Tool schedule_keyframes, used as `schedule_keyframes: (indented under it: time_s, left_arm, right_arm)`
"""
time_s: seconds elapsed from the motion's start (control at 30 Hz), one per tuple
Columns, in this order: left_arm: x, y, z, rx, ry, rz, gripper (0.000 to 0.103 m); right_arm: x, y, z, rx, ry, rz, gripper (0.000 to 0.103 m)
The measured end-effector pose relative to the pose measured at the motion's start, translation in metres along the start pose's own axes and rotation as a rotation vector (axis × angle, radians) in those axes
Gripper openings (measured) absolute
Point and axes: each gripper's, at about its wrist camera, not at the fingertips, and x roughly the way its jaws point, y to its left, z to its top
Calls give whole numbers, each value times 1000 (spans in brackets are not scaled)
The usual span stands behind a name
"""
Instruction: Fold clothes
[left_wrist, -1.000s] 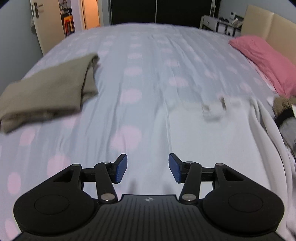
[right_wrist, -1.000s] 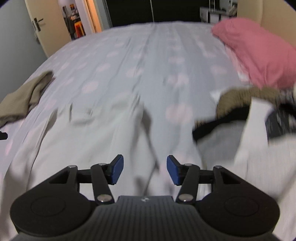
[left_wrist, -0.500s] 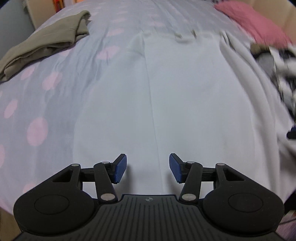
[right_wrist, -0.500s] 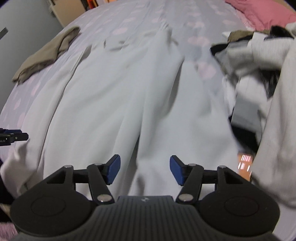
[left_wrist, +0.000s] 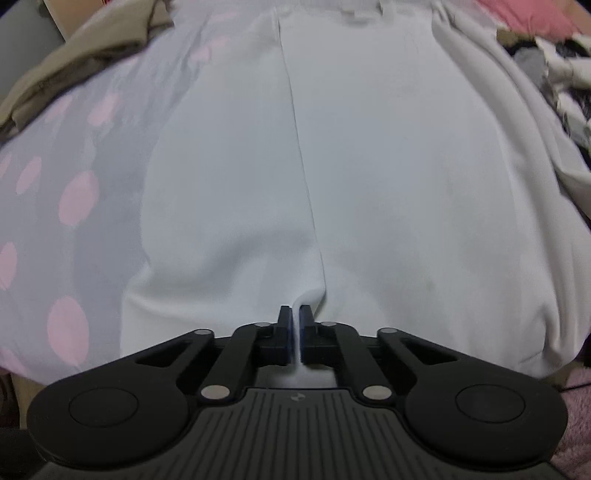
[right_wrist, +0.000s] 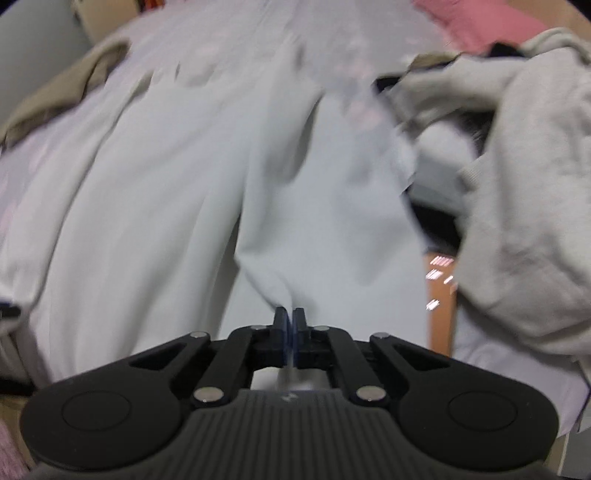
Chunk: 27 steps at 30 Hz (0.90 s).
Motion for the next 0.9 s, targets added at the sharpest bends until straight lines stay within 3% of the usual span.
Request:
schedule_keyframes:
  time_s: [0.2,0.53,0.7,0.9]
  left_arm:
    - [-62,46,37,-142,-217,-35,1]
    - [-151,193,128,-427,-482,128,1]
    - [-147,273,148,-590,-476,232,1]
    - [-97,352,152,-733,-370,375,1]
  right_arm:
    - [-57,-30,49,68,-196,-42,3]
    - [-132,-86,189,64,-444,-246,3]
    - [-142,-127,245,90,-483,-423,3]
    - [-110,-190,275,194,-391,-605,3]
